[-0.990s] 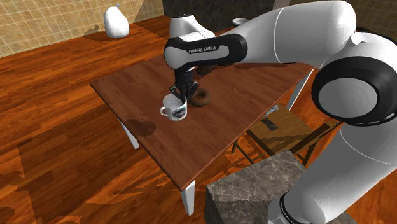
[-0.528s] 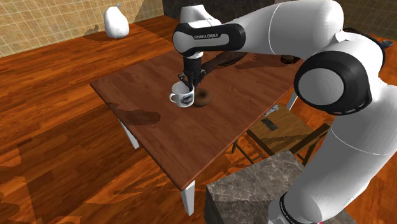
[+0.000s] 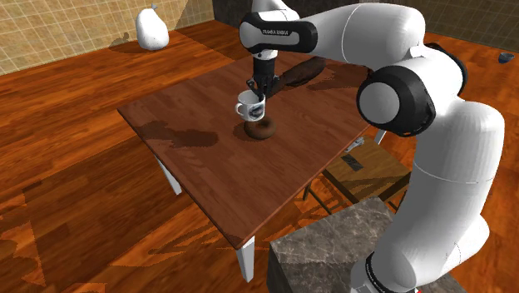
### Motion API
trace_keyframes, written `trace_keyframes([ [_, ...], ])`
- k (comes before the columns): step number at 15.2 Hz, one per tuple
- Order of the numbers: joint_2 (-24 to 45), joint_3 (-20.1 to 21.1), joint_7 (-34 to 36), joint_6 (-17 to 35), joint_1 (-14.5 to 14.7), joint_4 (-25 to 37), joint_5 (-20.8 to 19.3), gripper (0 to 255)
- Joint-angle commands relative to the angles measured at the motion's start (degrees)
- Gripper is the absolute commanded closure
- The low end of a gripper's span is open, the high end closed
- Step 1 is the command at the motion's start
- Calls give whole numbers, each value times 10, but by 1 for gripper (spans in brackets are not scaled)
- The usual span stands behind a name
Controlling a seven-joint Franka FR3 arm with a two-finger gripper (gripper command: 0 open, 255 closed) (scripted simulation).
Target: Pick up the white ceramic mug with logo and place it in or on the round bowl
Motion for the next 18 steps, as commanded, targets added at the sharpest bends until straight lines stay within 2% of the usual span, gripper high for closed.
trace_keyframes([
  [1,35,-7,-18,-23,-10,57,-3,255],
  [3,70,-12,-33,-46,-17,114,-6,255],
  [18,75,-14,-35,67,-20,6,-7,255],
])
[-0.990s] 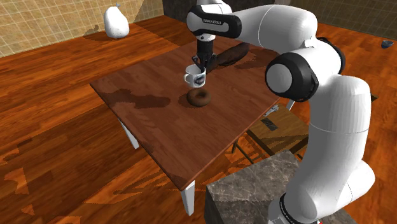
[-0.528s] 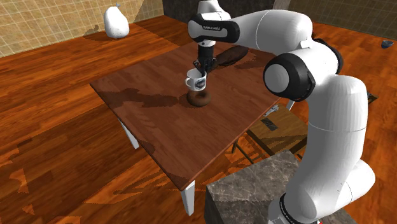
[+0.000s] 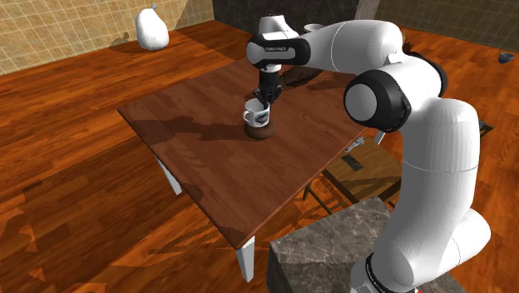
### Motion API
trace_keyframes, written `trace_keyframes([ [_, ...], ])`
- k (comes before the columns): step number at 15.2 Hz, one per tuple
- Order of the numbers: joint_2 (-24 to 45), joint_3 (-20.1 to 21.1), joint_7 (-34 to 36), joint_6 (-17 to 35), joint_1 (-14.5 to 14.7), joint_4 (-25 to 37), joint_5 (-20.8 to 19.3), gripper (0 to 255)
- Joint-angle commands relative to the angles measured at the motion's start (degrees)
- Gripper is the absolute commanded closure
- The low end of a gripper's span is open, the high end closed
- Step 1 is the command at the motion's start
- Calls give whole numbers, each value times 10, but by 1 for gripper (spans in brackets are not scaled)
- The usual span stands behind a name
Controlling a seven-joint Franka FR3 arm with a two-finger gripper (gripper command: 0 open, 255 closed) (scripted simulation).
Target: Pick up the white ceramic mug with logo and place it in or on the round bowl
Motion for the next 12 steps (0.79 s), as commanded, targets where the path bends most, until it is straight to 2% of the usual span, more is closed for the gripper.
trace_keyframes([
  [1,2,0,0,15,0,-12,0,255],
  [10,5,0,0,26,0,-20,-1,255],
  [11,5,0,0,26,0,-20,-1,0],
  [12,5,0,0,26,0,-20,-1,0],
])
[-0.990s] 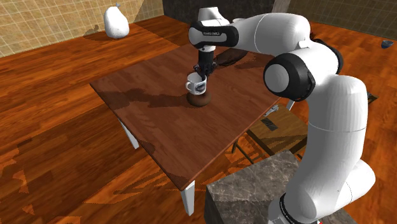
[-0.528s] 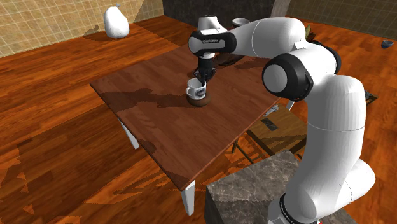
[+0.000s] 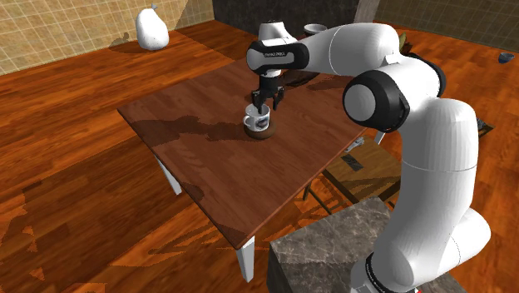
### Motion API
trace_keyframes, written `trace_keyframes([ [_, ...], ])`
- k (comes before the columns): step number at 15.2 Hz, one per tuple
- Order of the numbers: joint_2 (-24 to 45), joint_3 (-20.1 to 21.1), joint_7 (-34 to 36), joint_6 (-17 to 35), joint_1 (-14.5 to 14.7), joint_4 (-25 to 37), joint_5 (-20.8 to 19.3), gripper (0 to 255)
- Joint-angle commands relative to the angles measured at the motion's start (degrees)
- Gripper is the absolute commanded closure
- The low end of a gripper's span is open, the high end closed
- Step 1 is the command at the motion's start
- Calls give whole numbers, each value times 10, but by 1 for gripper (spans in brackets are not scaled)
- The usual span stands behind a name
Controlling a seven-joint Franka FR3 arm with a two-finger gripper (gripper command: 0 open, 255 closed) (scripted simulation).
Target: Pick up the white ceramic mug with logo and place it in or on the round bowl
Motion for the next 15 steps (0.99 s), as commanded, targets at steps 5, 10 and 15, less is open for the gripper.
trace_keyframes([
  [5,-3,0,0,-18,0,15,0,0],
  [10,-5,0,-1,-70,0,65,1,0],
  [15,-5,0,-1,-70,0,65,1,0],
])
